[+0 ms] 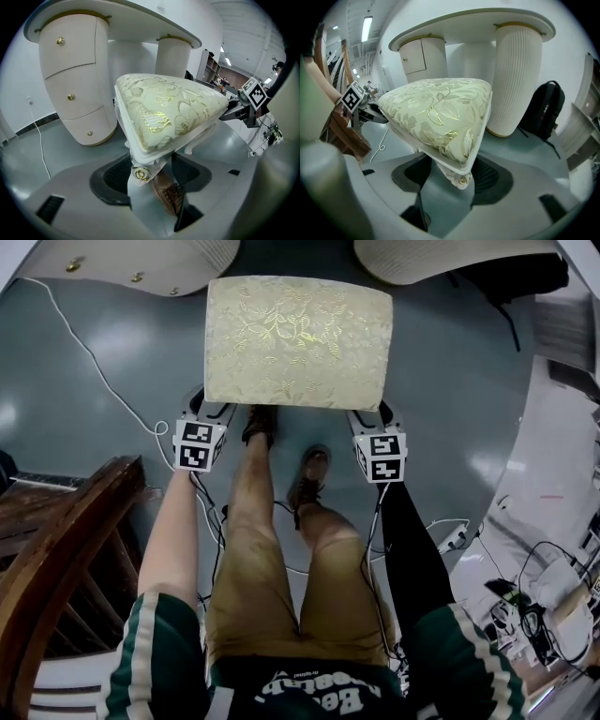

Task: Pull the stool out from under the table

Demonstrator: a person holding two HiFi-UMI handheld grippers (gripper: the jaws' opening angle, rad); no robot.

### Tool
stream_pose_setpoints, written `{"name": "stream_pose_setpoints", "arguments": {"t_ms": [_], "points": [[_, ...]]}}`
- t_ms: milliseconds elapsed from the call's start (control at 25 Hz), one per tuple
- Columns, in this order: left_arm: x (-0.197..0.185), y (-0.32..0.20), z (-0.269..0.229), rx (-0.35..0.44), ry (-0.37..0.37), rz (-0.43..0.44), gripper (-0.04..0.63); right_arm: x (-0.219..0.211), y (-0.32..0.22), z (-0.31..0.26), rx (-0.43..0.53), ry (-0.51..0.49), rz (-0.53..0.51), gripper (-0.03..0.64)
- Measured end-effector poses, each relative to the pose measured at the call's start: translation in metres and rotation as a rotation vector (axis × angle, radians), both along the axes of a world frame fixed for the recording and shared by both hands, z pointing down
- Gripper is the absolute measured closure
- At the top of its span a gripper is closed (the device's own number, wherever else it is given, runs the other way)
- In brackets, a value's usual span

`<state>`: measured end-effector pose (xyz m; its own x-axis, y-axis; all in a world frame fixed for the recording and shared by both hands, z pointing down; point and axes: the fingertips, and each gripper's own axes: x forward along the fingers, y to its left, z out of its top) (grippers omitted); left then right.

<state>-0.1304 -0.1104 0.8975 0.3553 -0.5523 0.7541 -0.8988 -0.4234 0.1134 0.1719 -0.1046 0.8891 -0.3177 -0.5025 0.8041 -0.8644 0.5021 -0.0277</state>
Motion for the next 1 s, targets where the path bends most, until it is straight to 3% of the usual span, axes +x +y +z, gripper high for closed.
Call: {"name": "stream_pose_setpoints", "arguments": {"t_ms": [200, 320, 440, 800, 1000], "points": [[0.001, 0.001, -0.002, 0.027, -0.035, -0.020, 0.301, 0.002, 0.001, -0.001, 0.008, 0.014, 0.024, 0.339], [0.000, 0.002, -0.012, 0.043, -0.027, -0.085, 0.296, 0.004, 0.005, -0.006, -0.004, 0.014, 0.069, 0.341], [0.004, 0.009, -0.027, 0.034, -0.023, -0.094, 0.296, 0.008, 0.013, -0.021, -0.003, 0.016, 0.076, 0.337], [0.010, 0.018, -0.112, 0.102, -0.041, -0.091, 0.293, 0.011, 0.022, -0.107, 0.083, -0.014, 0.081, 0.330], [0.013, 0.022, -0.171, 0.163, -0.017, -0.089, 0.293, -0.008, 0.019, -0.171, 0.169, -0.046, 0.064, 0.331]]}}
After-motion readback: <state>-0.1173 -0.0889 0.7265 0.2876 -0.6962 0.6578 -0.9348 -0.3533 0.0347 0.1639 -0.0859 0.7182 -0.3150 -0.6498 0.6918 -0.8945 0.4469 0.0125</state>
